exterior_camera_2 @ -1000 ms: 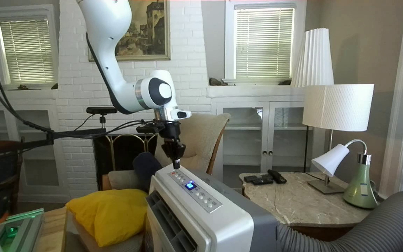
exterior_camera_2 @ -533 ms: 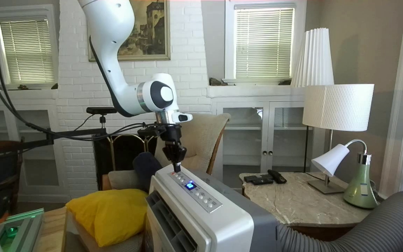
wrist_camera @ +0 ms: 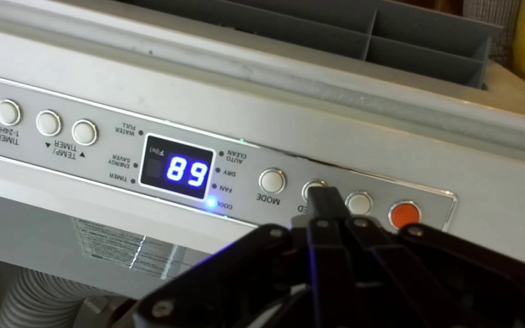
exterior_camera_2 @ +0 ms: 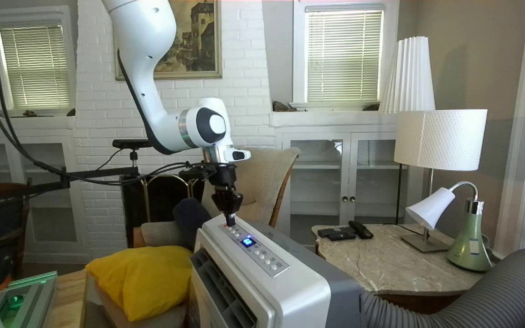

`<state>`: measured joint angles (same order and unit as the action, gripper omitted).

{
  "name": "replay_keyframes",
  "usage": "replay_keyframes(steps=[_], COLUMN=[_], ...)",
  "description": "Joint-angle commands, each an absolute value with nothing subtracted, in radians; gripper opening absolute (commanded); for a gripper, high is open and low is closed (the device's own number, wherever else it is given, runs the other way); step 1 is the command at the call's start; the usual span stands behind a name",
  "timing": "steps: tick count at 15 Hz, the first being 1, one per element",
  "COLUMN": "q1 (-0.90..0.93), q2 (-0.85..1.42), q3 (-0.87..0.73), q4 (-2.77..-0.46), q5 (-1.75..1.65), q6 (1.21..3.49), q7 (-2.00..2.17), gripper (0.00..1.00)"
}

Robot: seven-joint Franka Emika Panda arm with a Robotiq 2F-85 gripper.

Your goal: Turn off the air cooler

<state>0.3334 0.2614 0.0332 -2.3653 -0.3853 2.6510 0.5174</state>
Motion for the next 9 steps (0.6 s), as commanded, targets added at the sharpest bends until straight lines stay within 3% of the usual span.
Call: replay_keyframes(steps=[1,9], q1=[0.35,0.36], q2=[0.288,0.317], q3=[0.013,-0.001], q4=[-2.347,-2.342], q5=[-0.435,-0.439], q6=[2.664,2.693], q7=[0.553,0.545], gripper=[0.0,0.0])
